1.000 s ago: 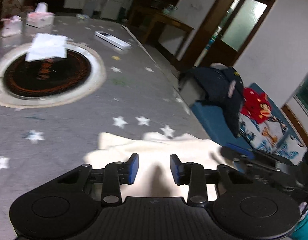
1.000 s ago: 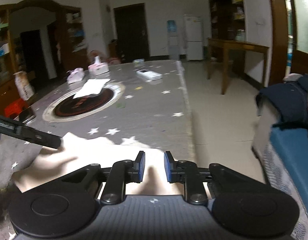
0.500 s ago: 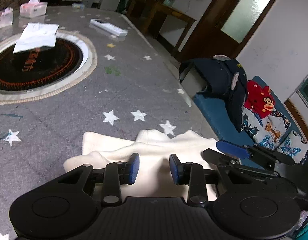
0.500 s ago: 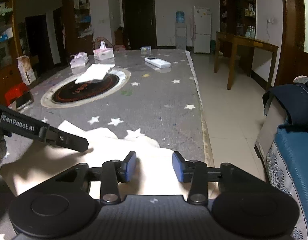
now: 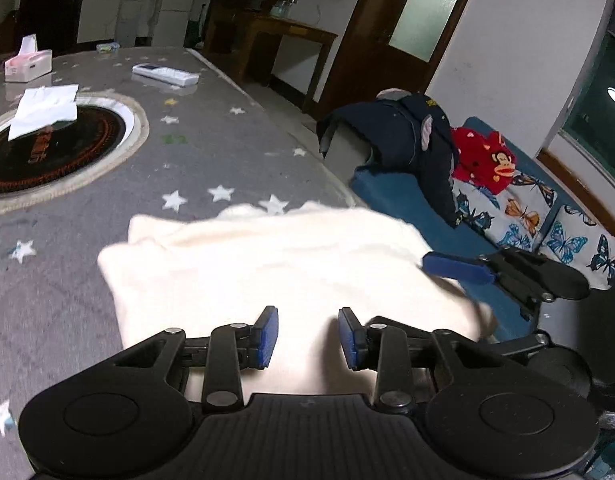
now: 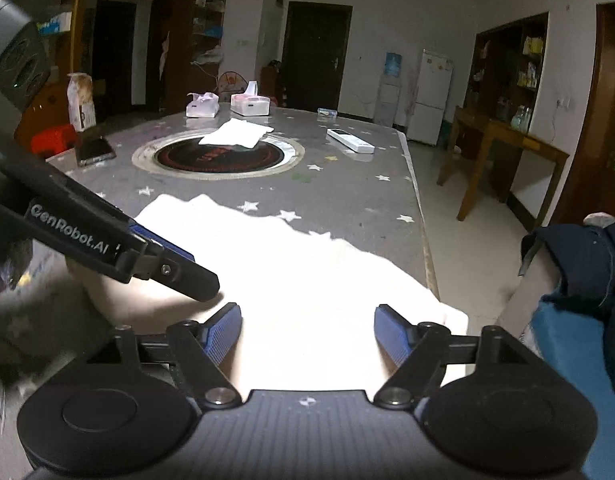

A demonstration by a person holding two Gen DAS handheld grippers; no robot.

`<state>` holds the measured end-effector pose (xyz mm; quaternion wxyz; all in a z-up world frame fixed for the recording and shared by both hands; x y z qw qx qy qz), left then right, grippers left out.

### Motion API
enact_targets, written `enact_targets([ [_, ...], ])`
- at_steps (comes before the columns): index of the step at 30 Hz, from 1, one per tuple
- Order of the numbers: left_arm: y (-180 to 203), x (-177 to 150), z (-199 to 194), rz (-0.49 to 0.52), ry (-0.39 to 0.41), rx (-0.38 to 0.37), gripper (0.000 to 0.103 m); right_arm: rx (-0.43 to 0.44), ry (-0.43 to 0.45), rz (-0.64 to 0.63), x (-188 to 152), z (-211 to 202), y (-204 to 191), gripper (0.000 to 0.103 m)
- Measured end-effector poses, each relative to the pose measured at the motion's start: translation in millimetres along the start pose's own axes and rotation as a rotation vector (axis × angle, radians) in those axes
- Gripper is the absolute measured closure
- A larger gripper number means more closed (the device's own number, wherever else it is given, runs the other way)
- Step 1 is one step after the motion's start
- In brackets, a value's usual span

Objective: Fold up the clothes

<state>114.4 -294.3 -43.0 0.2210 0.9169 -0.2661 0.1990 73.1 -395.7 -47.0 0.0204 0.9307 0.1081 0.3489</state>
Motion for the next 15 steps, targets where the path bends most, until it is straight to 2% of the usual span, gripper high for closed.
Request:
enact_targets([
  [5,-4,-6,-2,-0.012,0.013,-0.002,0.066,-0.001,-0.01,0.047,-17,-5,7,0.023],
  [10,-11,-10,-6,-0.035,0.021,-0.008,0.066,0.004,-0.014,0.145,-34,-15,26,0.022],
  [15,-15,-10,-10,-0.051,0.033,0.001,0.066,0.005,0.037,0.166,-31,-26,29,0.022],
])
Point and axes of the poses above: each gripper's, at about its wrist camera, not at the fingertips, and z roughly the way its jaws point, y to its right, x to its top, the point moved 10 cm from there along z, roughly the way its jaws point, and after that the axes turned 15 degrees about -y, right-handed, at the moved point
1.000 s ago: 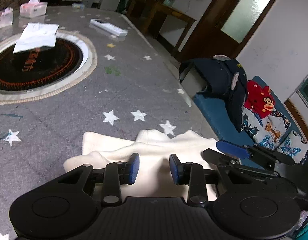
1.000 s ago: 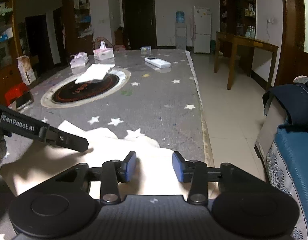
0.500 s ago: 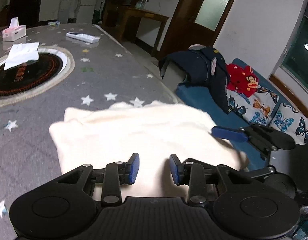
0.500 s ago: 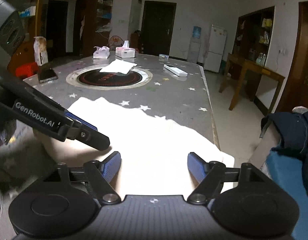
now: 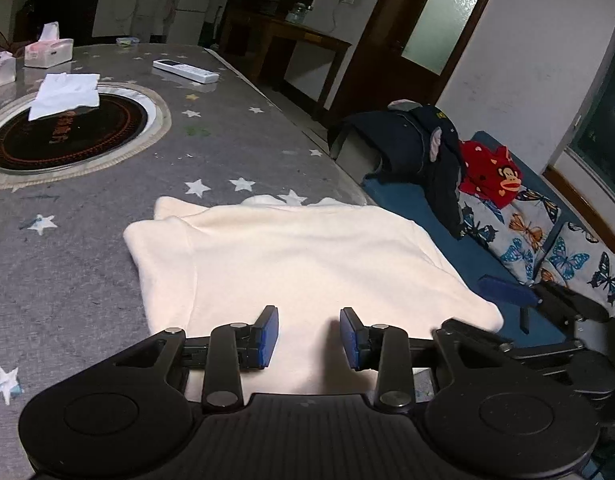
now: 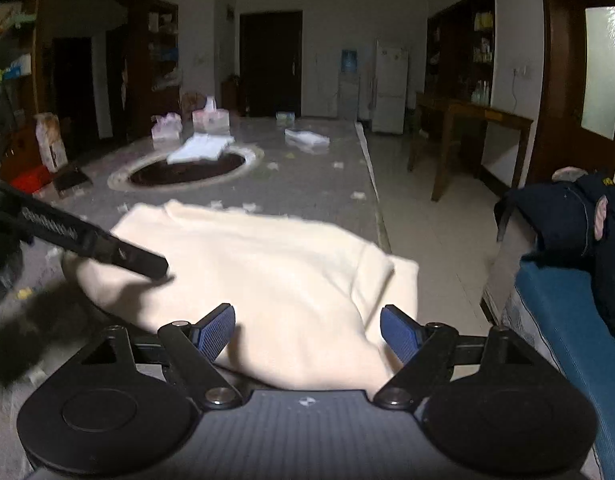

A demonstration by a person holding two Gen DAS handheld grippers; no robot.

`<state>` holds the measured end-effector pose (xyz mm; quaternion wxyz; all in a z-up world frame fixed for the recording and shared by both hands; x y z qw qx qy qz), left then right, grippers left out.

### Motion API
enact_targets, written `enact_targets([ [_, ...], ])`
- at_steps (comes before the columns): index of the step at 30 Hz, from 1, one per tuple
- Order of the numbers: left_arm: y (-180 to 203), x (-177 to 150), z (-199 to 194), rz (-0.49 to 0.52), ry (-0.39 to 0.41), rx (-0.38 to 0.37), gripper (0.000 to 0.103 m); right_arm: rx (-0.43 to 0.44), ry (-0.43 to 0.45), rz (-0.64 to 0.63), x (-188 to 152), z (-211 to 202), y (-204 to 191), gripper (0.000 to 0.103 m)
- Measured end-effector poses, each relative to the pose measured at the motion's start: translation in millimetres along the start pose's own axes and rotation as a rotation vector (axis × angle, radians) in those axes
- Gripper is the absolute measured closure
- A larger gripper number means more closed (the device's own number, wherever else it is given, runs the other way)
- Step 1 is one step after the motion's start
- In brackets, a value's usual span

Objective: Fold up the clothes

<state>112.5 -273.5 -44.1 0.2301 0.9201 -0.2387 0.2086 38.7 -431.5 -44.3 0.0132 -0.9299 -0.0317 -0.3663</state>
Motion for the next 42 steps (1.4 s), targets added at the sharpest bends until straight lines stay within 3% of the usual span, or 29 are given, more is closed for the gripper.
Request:
enact_targets([
  [4,-6,-2,-1,-0.022,-0.004,-0.002,0.068,0.063,0.019,-0.016,8,3,-13,0.022],
  [12,-18,-7,-5,-0.067,-0.024,-0.011,0.079,0.141,-0.084,-0.024,0,24,-29,0.019],
  [27,-20,-15,-15,-0.079,-0.01,-0.006,0.079,0.108,-0.094,-0.007,-6,13,-25,0.016],
  [29,-19,-16,-18,-0.077,-0.007,-0.001,0.076,0.097,-0.091,-0.001,-6,11,-27,0.015],
  [31,-15,-17,-21,-0.067,-0.001,0.004,0.066,0.093,-0.081,-0.001,-5,8,-30,0.009],
  [37,-10,-20,-27,-0.04,0.014,0.04,0.056,0.075,-0.086,-0.008,-6,7,-39,0.0],
  [42,-11,-23,-33,-0.042,0.029,0.058,0.05,0.055,-0.095,-0.001,-7,10,-42,0.0],
])
Point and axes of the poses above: each gripper's, at about its wrist camera, not at the fingertips, and z roughly the way its jaws point, y to its right, x to its top, the point moved 10 cm from there along z, roughly the way its jaws point, and after that the axes turned 15 degrees about -y, right-handed, at the moved point
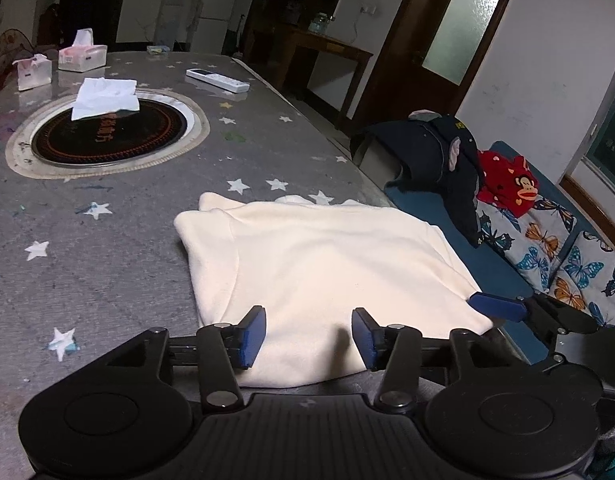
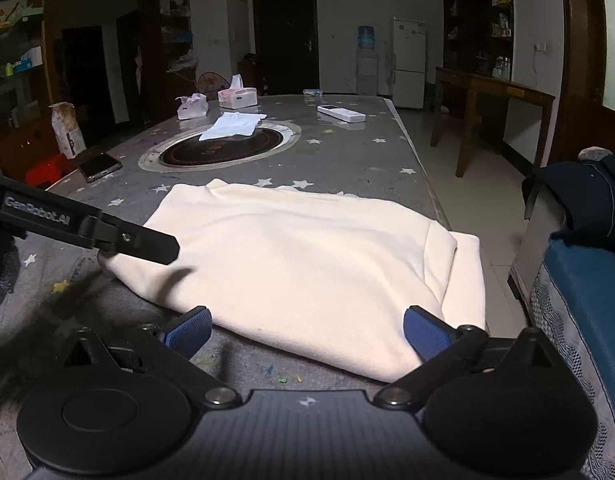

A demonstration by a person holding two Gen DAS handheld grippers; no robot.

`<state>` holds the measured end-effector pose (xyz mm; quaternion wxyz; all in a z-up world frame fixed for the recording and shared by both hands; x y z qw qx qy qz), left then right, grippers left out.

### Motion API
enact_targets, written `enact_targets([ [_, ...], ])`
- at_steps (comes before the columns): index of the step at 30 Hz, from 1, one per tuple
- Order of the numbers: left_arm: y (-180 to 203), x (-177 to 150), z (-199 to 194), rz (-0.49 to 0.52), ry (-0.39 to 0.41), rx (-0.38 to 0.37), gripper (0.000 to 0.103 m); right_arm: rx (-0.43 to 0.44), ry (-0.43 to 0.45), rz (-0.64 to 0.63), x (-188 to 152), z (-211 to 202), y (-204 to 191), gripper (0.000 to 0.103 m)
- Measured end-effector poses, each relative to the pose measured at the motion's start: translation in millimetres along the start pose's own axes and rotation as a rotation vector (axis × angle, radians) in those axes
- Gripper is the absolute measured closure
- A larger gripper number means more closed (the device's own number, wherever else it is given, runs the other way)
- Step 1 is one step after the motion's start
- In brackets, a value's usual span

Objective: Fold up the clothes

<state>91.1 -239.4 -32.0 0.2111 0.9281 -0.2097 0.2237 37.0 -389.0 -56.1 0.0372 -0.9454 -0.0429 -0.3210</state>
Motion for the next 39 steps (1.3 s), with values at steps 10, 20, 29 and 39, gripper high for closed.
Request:
enact_targets([
  [10,-9,-3,0,-0.015,-0.001,0.016,0.049,-0.091,-0.035,-0.053,-6,11,-10,0.0],
  [20,-9,-10,-13,-0.006,0.017,0.039,0.042,-0.113,-0.034,-0.07,-10,13,-11,0.0],
  [29,-5,-29,-27,0.028,0.04,0.087,0.02,-0.104,-0.035,-0.063,-10,15,-10,0.0],
  [39,-2,-55,-44,0.037,0.069,0.119,0.0,-0.1,-0.037,-0.06,-10,15,-8,0.0],
])
Point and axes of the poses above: each gripper's, at about its wrist camera, not at the fingertips, and z roughly the way its jaws point, y to its right, x to its top, the point moved 10 cm from there along z, roughly the way its jaws point, and after that the axes turned 15 degrees about -y, right-handed, at the moved point
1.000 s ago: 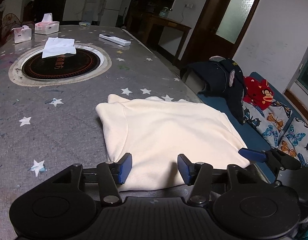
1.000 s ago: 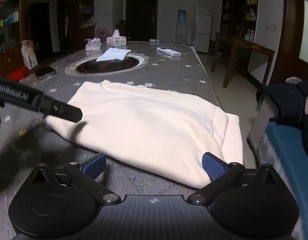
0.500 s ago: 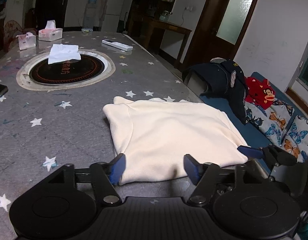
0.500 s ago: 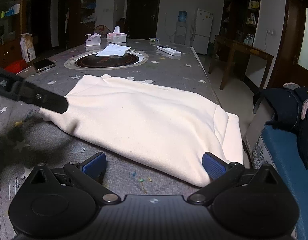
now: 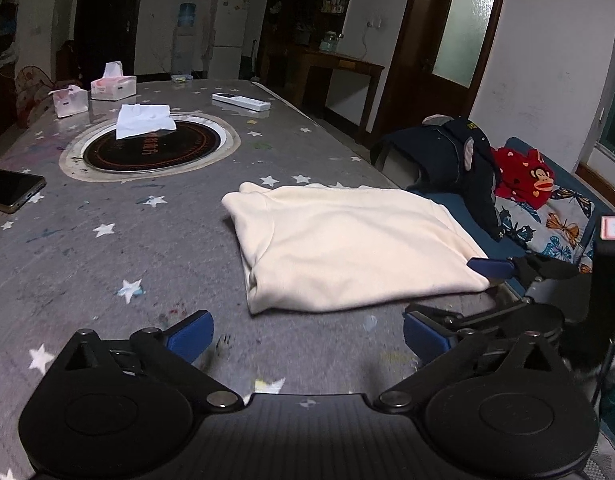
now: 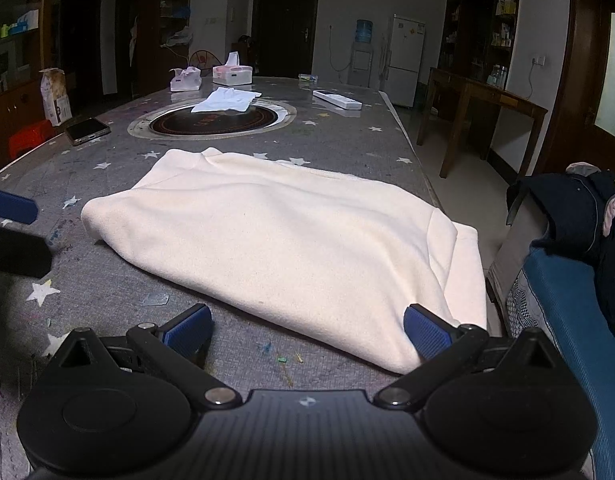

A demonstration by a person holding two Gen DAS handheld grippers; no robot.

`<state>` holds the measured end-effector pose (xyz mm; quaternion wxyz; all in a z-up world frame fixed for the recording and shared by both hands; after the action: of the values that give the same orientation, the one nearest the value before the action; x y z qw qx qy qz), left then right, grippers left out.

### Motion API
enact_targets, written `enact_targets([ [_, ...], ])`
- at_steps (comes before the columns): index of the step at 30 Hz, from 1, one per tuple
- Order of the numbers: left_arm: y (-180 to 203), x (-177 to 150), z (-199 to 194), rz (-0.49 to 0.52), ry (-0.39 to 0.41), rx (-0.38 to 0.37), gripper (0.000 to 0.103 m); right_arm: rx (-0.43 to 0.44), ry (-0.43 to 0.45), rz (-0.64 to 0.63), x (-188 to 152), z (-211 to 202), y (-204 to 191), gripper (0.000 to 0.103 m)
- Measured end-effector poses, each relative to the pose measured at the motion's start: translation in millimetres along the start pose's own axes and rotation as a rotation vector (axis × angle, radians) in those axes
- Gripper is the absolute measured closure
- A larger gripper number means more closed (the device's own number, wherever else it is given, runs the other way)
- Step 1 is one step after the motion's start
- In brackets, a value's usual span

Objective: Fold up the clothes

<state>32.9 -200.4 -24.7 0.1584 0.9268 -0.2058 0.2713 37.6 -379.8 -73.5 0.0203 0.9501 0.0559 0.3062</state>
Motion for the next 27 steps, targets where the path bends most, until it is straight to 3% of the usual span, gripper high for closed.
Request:
enact_targets([
  [10,-5,-21,-17,-0.019,0.01,0.037,0.0,-0.008,-0.003,0.004,-4,-6,-3,0.0],
  [27,-8,-33,-17,-0.04,0.008,0.065,0.0,0.038,-0.025,0.161,-34,-44,-9,0.0],
])
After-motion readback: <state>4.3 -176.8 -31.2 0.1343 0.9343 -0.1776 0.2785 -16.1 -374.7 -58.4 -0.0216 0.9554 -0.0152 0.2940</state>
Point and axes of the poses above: each gripper's, at about its wrist camera, not at the fingertips, and z roughly the way its jaws point, y to its right, x to its top, the point moved 10 cm from there along z, roughly the way its jaws point, and after that the axes turned 15 degrees about -y, right-handed, at the moved point
